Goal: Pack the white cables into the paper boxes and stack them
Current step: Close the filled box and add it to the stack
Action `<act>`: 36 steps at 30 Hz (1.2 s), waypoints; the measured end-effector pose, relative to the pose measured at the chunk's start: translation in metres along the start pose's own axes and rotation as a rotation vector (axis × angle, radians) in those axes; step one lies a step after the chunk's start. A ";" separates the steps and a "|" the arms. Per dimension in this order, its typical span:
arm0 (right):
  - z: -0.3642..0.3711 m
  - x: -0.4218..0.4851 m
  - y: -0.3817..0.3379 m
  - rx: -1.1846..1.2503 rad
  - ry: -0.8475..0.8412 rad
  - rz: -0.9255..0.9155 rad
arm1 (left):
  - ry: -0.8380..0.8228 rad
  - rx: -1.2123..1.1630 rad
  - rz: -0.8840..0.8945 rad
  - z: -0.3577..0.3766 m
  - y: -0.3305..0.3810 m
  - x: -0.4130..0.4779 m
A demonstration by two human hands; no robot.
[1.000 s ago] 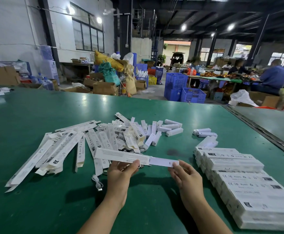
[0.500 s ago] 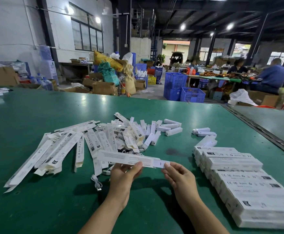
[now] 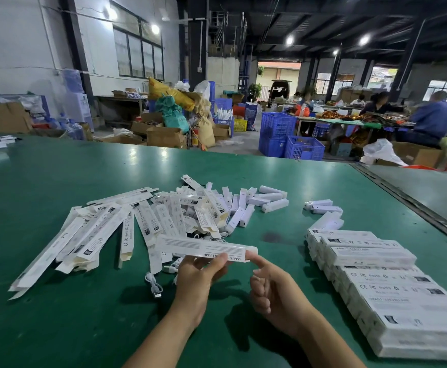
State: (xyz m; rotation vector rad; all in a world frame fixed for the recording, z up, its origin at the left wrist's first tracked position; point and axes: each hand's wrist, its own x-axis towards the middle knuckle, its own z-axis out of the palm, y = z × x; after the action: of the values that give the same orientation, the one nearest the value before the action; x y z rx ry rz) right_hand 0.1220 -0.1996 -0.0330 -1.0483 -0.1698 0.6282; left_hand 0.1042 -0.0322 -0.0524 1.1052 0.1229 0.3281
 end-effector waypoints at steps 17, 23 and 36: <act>0.025 0.028 0.045 -1.764 -0.165 -0.579 | 0.517 -0.130 0.204 -0.047 0.030 0.036; 0.027 0.040 0.048 -1.908 -0.175 -0.419 | 0.432 -0.051 0.216 -0.042 0.022 0.037; 0.005 0.035 0.036 -1.580 0.099 -0.570 | 0.386 0.043 0.263 -0.036 0.020 0.030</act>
State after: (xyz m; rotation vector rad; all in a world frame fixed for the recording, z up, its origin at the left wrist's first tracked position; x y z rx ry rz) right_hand 0.1336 -0.1644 -0.0671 -2.3936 -0.9333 -0.2333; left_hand 0.1195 0.0165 -0.0486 1.0917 0.3293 0.7766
